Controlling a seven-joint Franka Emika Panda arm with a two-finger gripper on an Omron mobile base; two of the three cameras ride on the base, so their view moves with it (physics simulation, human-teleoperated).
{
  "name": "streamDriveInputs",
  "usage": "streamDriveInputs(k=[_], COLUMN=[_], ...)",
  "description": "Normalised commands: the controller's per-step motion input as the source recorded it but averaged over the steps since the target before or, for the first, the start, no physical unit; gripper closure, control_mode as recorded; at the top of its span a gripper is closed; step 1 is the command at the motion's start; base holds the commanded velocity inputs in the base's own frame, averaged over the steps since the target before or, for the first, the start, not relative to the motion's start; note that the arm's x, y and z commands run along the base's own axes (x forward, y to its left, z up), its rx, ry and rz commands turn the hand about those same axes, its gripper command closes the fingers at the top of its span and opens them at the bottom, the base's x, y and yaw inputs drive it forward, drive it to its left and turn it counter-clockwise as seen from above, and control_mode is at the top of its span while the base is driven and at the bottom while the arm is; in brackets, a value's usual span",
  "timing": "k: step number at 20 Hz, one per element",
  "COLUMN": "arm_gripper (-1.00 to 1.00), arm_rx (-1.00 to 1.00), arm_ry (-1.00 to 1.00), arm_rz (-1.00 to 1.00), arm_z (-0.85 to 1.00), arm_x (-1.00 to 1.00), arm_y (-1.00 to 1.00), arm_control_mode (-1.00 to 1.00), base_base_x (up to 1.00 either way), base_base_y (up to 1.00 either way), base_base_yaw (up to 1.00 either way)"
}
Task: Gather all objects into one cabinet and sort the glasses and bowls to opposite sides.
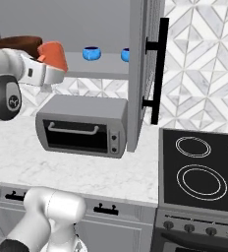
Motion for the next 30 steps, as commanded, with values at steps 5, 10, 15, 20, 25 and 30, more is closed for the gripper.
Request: streamDriveInputs(k=[5,10,15,20,25,30], arm_gripper=[1.00,1.00,1.00,1.00,1.00,1.00], arm_rx=[0.00,0.00,0.00,0.00,0.01,0.01], arm_ry=[0.17,0.08,0.04,0.00,0.00,0.04], arm_rz=[-0.04,0.00,0.00,0.00,0.00,0.00], arm_z=[-0.03,-0.07,-0.23,-0.26,-0.09,-0.11], arm_x=[0.57,0.59,0.54,0.66,0.85,0.73], arm_y=[-0.28,-0.40,-0.35,-0.02,0.00,0.00], arm_control_mode=[-1.00,-1.00,-1.00,-1.00,-1.00,-1.00], base_base_x=[0.00,0.00,0.00,0.00,0.00,0.00], base_base_y=[0.00,0.00,0.00,0.00,0.00,0.00], base_base_yaw=[0.00,0.00,0.00,0.00,0.00,0.00])
